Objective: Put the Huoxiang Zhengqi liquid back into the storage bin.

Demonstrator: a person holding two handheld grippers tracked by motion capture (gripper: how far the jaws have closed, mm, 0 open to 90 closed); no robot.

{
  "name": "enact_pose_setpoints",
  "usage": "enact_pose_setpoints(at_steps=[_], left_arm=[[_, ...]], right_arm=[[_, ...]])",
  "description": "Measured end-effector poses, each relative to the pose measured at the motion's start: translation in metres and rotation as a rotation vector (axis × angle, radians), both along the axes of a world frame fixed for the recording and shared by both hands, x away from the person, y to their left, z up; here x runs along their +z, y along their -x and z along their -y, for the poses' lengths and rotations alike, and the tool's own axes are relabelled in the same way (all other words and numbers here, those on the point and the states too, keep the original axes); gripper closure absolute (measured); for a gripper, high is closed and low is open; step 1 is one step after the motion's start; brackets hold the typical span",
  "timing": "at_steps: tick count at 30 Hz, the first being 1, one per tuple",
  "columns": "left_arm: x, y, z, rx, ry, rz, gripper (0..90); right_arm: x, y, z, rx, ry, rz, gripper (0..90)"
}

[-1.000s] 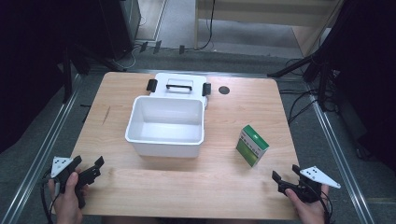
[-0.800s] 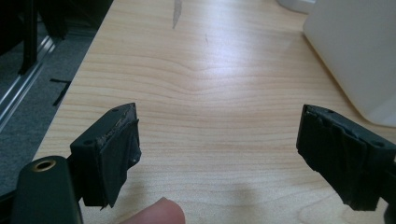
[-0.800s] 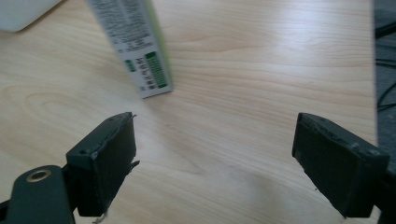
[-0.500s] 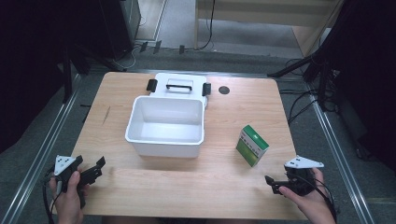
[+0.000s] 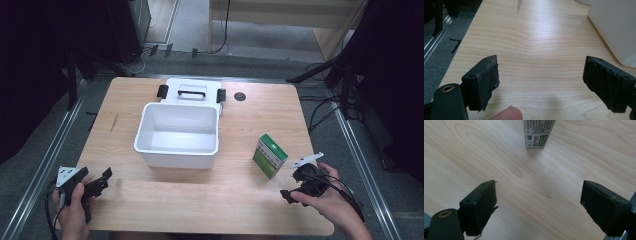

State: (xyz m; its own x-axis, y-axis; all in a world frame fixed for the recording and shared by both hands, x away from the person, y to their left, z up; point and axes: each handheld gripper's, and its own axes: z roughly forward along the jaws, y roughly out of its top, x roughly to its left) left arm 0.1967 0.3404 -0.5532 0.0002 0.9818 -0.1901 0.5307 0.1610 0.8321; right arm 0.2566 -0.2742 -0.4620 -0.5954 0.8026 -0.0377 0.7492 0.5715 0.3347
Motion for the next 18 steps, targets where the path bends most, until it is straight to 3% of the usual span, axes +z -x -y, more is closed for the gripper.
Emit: enact_pose_setpoints(at_steps=[7, 18], left_arm=[[0.0, -0.001, 0.0, -0.012, -0.004, -0.01, 14.3], [0.0, -0.002, 0.002, -0.008, -0.021, -0.009, 14.3]], right_arm=[[0.019, -0.01, -0.009, 0.021, 0.044, -0.047, 13.6], [0.041, -0.021, -0.02, 0.032, 0.077, -0.075, 14.0]])
